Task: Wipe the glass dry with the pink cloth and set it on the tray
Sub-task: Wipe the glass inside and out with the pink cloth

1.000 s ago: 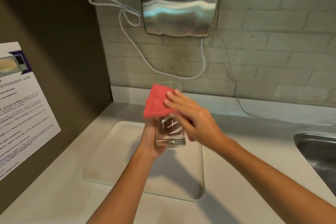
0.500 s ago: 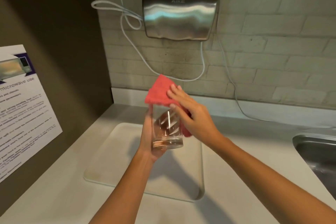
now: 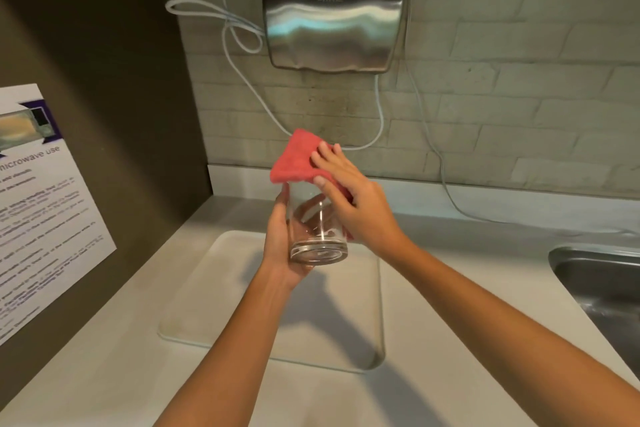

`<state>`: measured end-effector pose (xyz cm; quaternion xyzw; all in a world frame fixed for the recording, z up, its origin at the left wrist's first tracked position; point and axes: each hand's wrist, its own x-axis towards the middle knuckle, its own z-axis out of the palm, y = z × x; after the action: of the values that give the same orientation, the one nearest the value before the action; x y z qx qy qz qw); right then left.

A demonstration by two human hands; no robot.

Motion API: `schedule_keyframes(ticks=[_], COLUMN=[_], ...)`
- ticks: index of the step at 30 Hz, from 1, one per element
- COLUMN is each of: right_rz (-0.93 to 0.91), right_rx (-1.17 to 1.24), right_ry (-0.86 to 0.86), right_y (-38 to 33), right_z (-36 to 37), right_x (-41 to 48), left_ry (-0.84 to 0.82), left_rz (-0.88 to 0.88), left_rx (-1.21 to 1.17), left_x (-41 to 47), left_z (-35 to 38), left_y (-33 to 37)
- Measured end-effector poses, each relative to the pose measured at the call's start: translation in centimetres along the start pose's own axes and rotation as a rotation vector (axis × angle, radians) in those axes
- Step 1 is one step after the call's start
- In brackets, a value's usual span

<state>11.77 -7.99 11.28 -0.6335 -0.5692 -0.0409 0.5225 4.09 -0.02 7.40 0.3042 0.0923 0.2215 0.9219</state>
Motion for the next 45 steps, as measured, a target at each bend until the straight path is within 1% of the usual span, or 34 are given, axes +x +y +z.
schedule_keyframes(ticks=[5, 9, 12, 14, 18, 22, 24, 26, 28, 31, 35, 37, 41, 45], right_rz=[0.06, 0.1, 0.13, 0.109, -0.022, -0.064, -0.037, 0.035, 0.062, 0.032, -0.013, -0.041, -0.084, -0.032], right_rx=[0.036, 0.106, 0.151, 0.141, 0.088, 0.011, -0.008, 0.011, 0.012, -0.039, -0.064, -0.07, -0.079, -0.074], right_ry=[-0.009, -0.008, 0.017, 0.015, -0.043, -0.11, -0.079, -0.02, -0.004, -0.018, -0.066, -0.081, -0.071, -0.074], right_y=[-0.4, -0.2, -0.1, -0.1, 0.0, -0.1, -0.2, -0.4, -0.7, -0.6, 0.0, 0.2, 0.5, 0.7], right_z=[-0.4, -0.6, -0.9, -0.8, -0.3, -0.7, -1.0, -1.2, -1.1, -0.9, -0.7, -0.6, -0.6, -1.0], right_x=[0.1, -0.4, -1.0, -2.1, -5.0, -4.2, -2.7, -1.5, -0.9, -1.5, -3.9, -4.6, -5.0, -4.9], left_ry=[-0.022, -0.063, -0.052, -0.02, 0.008, -0.014, -0.043, -0.07, -0.076, -0.038, 0.033, 0.042, 0.072, 0.049], left_rz=[-0.07, -0.042, 0.014, 0.065, 0.165, 0.101, 0.064, 0.038, 0.022, 0.028, 0.038, 0.018, 0.044, -0.01], left_rx=[0.111, 0.14, 0.139, 0.117, 0.024, -0.015, 0.009, 0.078, 0.104, 0.079, -0.081, -0.131, -0.113, -0.089], left_x=[-0.4, -0.4, -0.4, -0.2, 0.0, -0.2, -0.3, -0.5, -0.6, -0.5, 0.1, 0.2, 0.4, 0.3], left_z=[0.5, 0.2, 0.1, 0.1, -1.1, -1.8, -1.2, -0.5, -0.1, 0.0, -0.9, -1.1, -1.3, -1.0], left_y=[0.0, -0.7, -0.9, -0.6, -0.8, -1.1, -0.8, -0.7, -0.9, -0.9, -0.4, -0.4, -0.8, -0.5])
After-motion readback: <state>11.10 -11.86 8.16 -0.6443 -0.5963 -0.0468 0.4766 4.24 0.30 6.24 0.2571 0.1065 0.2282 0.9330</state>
